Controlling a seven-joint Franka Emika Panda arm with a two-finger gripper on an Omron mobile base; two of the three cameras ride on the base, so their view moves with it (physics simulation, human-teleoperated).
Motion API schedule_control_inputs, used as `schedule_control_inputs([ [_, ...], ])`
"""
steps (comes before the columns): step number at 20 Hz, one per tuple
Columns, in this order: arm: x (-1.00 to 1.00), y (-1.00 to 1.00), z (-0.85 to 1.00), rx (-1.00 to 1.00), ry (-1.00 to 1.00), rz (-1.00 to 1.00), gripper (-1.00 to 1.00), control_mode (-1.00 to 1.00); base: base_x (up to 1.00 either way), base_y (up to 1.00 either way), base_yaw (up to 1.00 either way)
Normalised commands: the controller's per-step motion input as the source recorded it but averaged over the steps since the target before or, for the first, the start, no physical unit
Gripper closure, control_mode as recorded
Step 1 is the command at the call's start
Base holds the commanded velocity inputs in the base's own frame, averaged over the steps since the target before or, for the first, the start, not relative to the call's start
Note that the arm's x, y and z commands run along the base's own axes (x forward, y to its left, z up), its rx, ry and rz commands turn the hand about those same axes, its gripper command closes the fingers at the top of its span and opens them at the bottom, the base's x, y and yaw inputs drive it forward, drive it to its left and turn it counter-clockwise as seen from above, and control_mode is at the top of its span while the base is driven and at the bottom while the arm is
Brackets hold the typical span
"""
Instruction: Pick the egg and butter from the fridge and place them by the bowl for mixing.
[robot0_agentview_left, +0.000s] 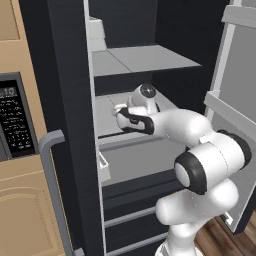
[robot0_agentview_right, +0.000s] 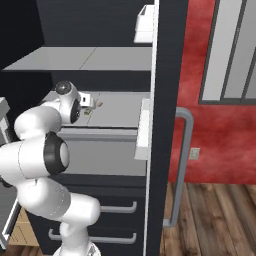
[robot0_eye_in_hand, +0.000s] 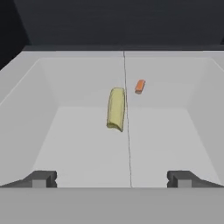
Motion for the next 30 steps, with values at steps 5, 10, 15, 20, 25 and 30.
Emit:
schedule_control_inputs([
  [5,0.41,0.03,-0.2,0.0,0.0,0.0,-1.0,-1.0,0.0,0.0,0.0],
  [10,0.34,0.1,-0.23,0.0,0.0,0.0,-1.0,-1.0,0.0,0.0,0.0],
  [15,0.36,0.18,-0.13,0.0,0.0,0.0,-1.0,-1.0,0.0,0.0,0.0],
  [20,0.39,0.18,-0.08,-0.01,0.0,0.0,-1.0,-1.0,0.0,0.0,0.0],
  [25,0.33,0.02,-0.08,-0.01,0.03,-0.06,-1.0,-1.0,0.0,0.0,0.0],
  [30,0.21,0.0,-0.02,0.0,0.05,-0.1,-1.0,-1.0,0.0,0.0,0.0],
])
